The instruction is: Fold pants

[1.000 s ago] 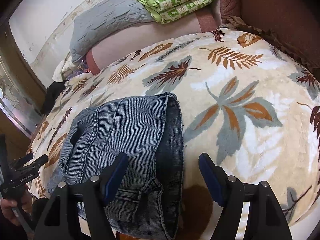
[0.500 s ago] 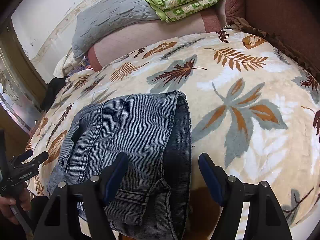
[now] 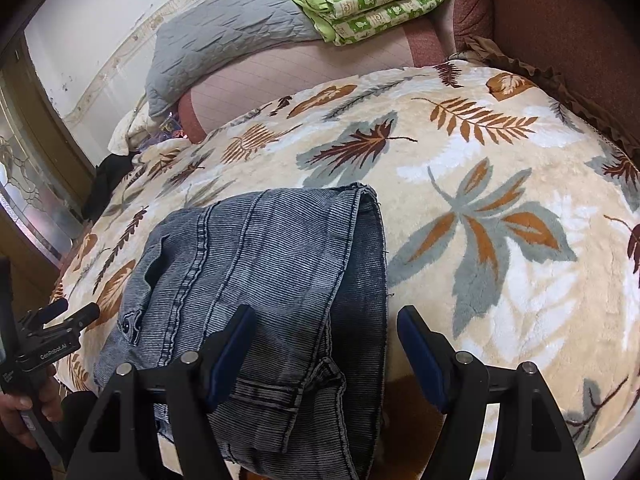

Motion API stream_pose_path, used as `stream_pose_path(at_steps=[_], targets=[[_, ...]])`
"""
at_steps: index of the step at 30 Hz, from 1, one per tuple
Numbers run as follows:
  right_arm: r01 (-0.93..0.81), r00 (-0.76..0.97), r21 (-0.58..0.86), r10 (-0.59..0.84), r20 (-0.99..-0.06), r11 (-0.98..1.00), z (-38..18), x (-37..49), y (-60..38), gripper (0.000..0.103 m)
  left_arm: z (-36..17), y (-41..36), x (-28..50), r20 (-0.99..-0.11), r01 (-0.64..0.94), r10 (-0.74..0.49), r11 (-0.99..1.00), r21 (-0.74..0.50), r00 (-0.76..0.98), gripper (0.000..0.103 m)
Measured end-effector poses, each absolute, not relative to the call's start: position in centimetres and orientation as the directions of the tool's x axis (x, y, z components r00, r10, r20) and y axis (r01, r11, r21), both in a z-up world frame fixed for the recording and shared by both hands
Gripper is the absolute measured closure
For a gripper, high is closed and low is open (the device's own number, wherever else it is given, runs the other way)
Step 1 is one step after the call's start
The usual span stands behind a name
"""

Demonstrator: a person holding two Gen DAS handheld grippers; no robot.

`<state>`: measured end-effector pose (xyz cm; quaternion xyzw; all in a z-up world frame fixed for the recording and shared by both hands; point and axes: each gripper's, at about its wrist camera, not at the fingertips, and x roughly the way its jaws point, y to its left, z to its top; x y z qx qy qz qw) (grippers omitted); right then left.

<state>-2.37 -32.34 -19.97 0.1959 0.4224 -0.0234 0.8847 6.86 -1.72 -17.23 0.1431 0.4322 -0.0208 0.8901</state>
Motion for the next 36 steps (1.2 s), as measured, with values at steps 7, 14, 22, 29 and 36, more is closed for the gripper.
stream_pose_path(at_steps=[7,14,22,29,36], targets=[[0.207,0.642,0.324,0.122,-0.757,0.923,-19.91,-2.40,-32.34,0.027,-17.22,-1.85,6.74,-0.777,0.164,0.085,0.958,0.237,0.624,0.010],[0.205,0.641,0.322,0.122,-0.758,0.924,-19.90,-2.39,-32.29,0.027,-17.22,-1.90,6.75,-0.777,0.166,0.085,0.957,0.237,0.624,0.010],[0.204,0.642,0.320,0.120,-0.757,0.925,-19.82,-2.38,-32.23,0.027,-17.38,-1.80,6.67,-0.779,0.167,0.084,0.957,0.236,0.621,0.010],[0.204,0.642,0.318,0.119,-0.758,0.926,-19.86,-2.38,-32.16,0.027,-17.46,-1.75,6.73,-0.781,0.168,0.085,0.957,0.237,0.619,0.010],[0.201,0.639,0.315,0.120,-0.760,0.928,-19.90,-2.31,-32.06,0.027,-17.40,-1.80,6.73,-0.781,0.169,0.084,0.957,0.237,0.619,0.010]])
